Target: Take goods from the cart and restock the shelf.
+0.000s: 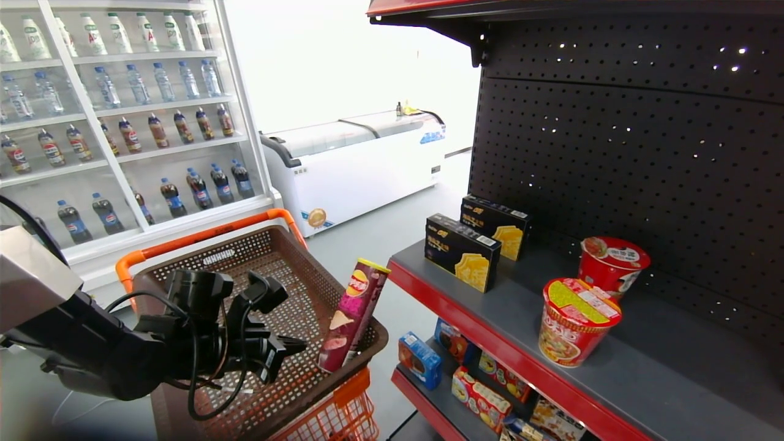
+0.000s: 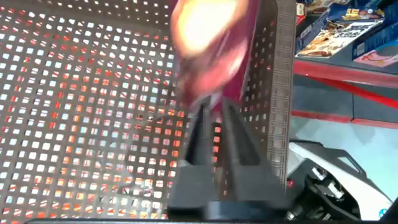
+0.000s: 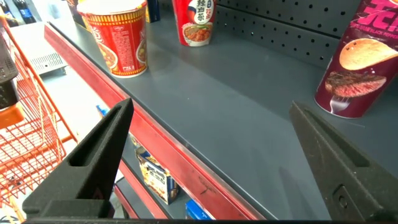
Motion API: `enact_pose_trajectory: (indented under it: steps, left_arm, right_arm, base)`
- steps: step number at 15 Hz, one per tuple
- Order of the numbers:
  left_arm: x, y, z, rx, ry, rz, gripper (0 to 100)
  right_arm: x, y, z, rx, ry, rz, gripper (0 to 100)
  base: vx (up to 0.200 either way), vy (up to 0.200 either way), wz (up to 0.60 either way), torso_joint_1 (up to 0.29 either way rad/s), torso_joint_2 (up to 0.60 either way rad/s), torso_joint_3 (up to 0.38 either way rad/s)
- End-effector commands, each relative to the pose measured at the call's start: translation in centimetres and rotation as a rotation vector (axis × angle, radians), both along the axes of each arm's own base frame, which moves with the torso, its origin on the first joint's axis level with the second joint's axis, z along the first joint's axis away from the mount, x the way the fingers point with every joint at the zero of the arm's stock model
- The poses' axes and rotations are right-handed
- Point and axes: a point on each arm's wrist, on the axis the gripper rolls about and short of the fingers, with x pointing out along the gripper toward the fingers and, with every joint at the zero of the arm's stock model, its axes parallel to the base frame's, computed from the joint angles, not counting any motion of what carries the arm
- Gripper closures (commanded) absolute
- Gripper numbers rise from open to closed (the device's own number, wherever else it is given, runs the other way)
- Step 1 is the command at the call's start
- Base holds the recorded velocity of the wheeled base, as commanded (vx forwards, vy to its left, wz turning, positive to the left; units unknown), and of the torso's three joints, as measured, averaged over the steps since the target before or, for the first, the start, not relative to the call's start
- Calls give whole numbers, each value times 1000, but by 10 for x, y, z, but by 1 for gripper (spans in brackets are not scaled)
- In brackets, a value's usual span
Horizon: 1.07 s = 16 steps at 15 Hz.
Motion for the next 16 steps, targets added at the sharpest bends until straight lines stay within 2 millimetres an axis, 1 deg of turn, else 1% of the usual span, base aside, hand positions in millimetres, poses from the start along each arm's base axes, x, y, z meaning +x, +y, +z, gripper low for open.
enact_pose_trajectory:
  steps: [1, 7, 10, 11, 12, 14, 15, 16]
  left_arm:
    - [0, 0, 2, 0, -6, 2, 100]
    - [-3, 2, 1, 0, -13, 6, 100]
    - [-5, 4, 13, 38, -101, 33, 100]
    - [-5, 4, 13, 38, -101, 33, 0]
    - [-3, 4, 20, 39, -137, 55, 0]
    - [13, 5, 36, 29, -205, 71, 0]
    - [13, 5, 36, 29, -205, 71, 0]
    - [31, 4, 52, 15, -218, 103, 0]
  right_arm:
    - [0, 0, 0, 0, 2, 0, 0]
    - [0, 0, 0, 0, 2, 0, 0]
    - [0, 0, 0, 0, 2, 0, 0]
    - [0, 0, 0, 0, 2, 0, 0]
    - [0, 0, 0, 0, 2, 0, 0]
    - [0, 0, 0, 0, 2, 0, 0]
    - [0, 0, 0, 0, 2, 0, 0]
    - [0, 0, 0, 0, 2, 0, 0]
  base:
    - [0, 0, 0, 0, 0, 0]
    - [0, 0, 0, 0, 0, 0]
    - [0, 0, 0, 0, 0, 0]
    - [0, 0, 0, 0, 0, 0]
    - [0, 0, 0, 0, 0, 0]
    - [0, 0, 0, 0, 0, 0]
    - [0, 0, 0, 0, 0, 0]
    - [0, 0, 0, 0, 0, 0]
